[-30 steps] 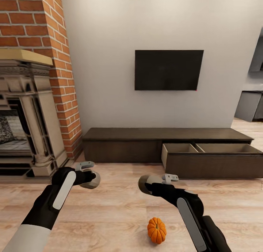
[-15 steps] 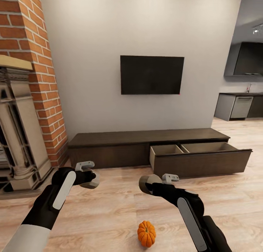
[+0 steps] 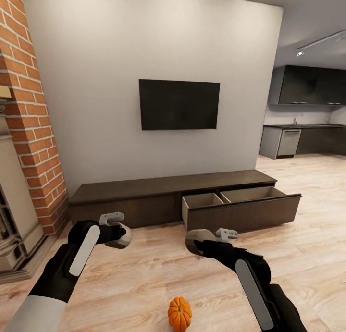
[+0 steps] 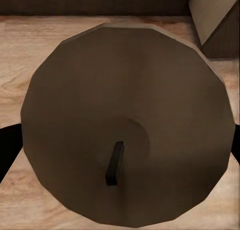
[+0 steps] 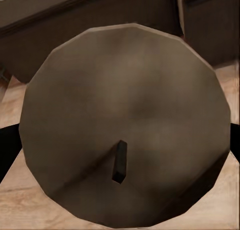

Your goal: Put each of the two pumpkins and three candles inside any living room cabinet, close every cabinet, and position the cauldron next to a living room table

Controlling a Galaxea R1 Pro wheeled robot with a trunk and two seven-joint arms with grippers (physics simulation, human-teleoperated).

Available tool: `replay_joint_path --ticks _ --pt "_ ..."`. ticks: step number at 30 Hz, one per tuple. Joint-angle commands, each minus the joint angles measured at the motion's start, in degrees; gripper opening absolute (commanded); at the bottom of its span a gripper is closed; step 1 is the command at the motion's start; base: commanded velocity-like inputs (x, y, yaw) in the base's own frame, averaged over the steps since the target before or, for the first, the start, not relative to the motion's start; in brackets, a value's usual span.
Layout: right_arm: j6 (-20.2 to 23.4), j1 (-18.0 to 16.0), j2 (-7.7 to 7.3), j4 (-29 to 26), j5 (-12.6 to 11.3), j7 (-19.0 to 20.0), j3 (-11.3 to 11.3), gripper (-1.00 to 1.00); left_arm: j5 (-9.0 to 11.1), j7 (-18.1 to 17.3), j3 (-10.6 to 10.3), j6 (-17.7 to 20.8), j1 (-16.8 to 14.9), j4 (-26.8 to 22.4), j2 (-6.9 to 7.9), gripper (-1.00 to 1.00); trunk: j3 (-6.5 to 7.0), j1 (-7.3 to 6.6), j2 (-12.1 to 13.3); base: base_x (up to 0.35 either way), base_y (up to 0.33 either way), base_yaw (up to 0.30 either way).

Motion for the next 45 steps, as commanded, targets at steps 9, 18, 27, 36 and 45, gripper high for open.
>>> replay_joint_path --ticks 9,18,27,36,45 --pt "0.2 -0.1 0.07 0.0 -1.1 -0.6 -1.8 -1.00 0.6 0.6 0.0 0.1 0.1 -2.3 0.06 -1.00 1.22 -0.89 1.6 0.000 0.000 -0.241" --pt "0.2 -0.1 0.07 0.1 -1.1 -0.6 -1.9 -1.00 0.6 0.6 0.1 0.1 0.1 -2.5 0.06 -1.00 1.78 -0.89 1.6 0.000 0.000 -0.241" --pt "0.2 -0.1 0.14 0.1 -1.1 -0.6 -1.9 -1.00 0.5 0.6 0.0 0.1 0.1 -2.5 0.06 -1.00 2.34 -0.89 1.6 0.000 0.000 -0.241" --pt "0.2 -0.1 0.18 0.1 -1.1 -0.6 -1.9 -1.00 0.5 0.6 0.0 0.1 0.1 -2.5 0.06 -1.00 2.91 -0.89 1.6 0.000 0.000 -0.241" --pt "0.2 -0.1 0.24 0.2 -1.1 -0.6 -1.9 -1.00 0.5 0.6 0.0 0.1 0.1 -2.5 0.06 -1.00 3.47 -0.89 1.6 0.000 0.000 -0.241"
